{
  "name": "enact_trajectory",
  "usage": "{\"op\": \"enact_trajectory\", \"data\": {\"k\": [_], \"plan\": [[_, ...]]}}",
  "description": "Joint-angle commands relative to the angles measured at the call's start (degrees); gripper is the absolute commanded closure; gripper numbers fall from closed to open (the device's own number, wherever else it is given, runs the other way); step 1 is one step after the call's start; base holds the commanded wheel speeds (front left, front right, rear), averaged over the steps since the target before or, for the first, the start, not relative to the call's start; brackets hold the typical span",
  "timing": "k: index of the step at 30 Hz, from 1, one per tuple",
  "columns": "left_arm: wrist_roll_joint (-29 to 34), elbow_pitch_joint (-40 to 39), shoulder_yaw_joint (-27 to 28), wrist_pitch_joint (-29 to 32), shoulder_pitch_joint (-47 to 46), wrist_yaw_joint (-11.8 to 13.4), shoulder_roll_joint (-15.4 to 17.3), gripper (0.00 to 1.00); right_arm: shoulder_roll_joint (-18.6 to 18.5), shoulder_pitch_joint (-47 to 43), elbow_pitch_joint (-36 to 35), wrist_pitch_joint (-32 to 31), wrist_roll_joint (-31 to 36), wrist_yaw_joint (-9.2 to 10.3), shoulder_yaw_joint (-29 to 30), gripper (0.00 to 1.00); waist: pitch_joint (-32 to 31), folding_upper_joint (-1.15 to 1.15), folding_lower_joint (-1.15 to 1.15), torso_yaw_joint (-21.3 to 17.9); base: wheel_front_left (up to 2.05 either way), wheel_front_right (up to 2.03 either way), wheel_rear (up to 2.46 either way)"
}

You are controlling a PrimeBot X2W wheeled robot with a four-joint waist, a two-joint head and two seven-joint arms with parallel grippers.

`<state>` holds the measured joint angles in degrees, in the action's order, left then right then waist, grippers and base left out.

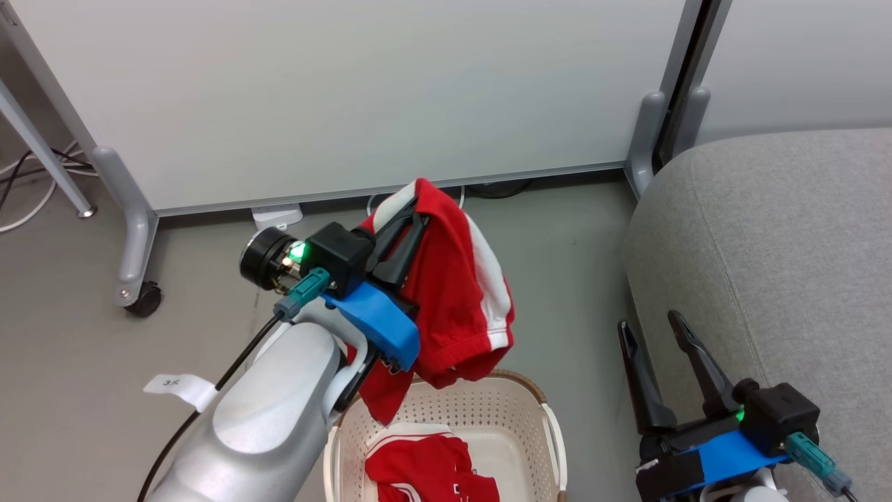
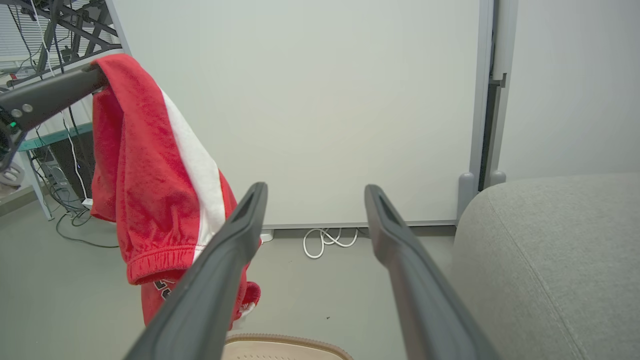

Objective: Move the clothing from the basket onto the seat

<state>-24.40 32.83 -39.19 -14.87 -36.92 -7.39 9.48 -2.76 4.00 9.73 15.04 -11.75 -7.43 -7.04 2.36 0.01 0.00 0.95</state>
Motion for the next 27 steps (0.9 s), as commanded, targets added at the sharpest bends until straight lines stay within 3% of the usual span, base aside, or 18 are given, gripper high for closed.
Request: {"op": "enact_trajectory", "data": {"k": [1,14,27], "plan": [[-0.3,-0.8,-0.1,0.2,-0.8,0.0,0.3,1.0,-0.2,-1.0,0.0,0.2,-0.1,-0.11,0.1,0.0,-0.2,-0.01,0.0,0.1,0.0,0.0,0.0],[-2.4,-11.8,-1.4,5.8,-0.4,0.5,2.0,1.0,-0.2,-1.8,-0.5,0.2,-0.2,-0.12,0.8,0.0,-0.8,-0.01,0.0,0.9,0.0,0.0,0.0],[-2.7,-15.4,-1.7,6.9,0.5,1.8,3.4,1.0,-0.2,2.4,-3.7,0.2,2.8,-0.12,-1.1,0.0,-0.6,-0.01,0.0,1.0,0.0,0.0,0.0]]}}
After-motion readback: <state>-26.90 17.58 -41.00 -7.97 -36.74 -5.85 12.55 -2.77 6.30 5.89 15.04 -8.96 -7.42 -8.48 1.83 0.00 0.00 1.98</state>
